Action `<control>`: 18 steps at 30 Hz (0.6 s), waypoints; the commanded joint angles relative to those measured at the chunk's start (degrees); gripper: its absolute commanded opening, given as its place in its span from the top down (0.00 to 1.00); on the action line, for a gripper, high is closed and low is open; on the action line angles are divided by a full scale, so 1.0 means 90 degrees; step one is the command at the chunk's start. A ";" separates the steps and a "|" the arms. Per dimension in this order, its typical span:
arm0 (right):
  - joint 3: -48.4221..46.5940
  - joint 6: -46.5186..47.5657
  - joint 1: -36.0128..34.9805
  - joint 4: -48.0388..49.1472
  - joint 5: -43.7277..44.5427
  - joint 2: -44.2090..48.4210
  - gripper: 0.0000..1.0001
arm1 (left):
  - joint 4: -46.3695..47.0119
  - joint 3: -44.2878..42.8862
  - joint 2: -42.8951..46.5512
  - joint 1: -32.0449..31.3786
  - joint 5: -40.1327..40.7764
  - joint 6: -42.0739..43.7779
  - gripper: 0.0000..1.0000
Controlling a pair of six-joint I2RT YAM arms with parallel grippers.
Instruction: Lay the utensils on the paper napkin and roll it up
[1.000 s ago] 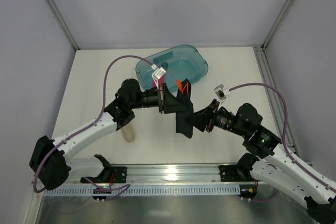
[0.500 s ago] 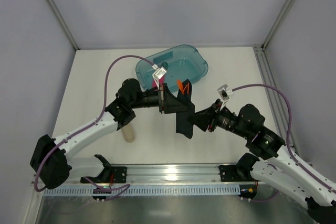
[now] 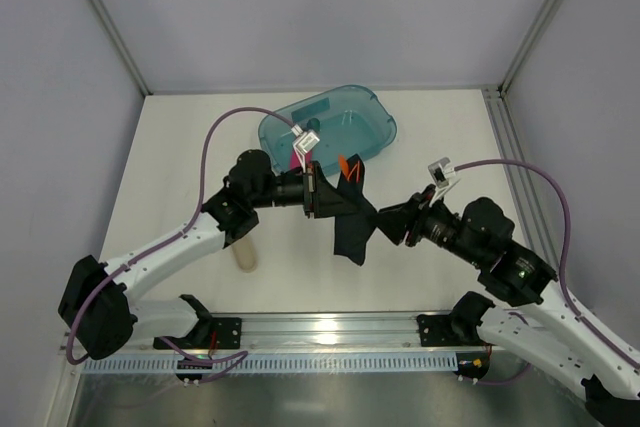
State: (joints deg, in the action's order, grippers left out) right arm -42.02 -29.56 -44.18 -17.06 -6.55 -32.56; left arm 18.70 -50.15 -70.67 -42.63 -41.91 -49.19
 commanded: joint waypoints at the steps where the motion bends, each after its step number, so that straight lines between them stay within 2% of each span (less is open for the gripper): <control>1: -0.0458 0.0101 -0.0013 -0.0487 0.0425 0.0267 0.57 | -0.0368 -0.0267 -0.0018 -0.0019 0.0242 0.0368 1.00; 8: -0.0468 -0.0201 -0.0013 -0.0186 -0.0160 0.0356 0.58 | -0.0437 -0.0297 -0.0048 -0.0019 0.0360 0.0368 1.00; 18: -0.0194 -0.0251 -0.0012 0.0372 -0.0415 -0.0377 0.60 | -0.0037 -0.0141 0.0079 -0.0048 0.0243 0.0085 1.00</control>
State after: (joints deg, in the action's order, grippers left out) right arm -43.83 -31.66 -44.18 -17.39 -9.26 -35.07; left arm 14.55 -50.35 -71.11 -42.72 -39.05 -47.64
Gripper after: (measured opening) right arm 0.400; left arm 0.159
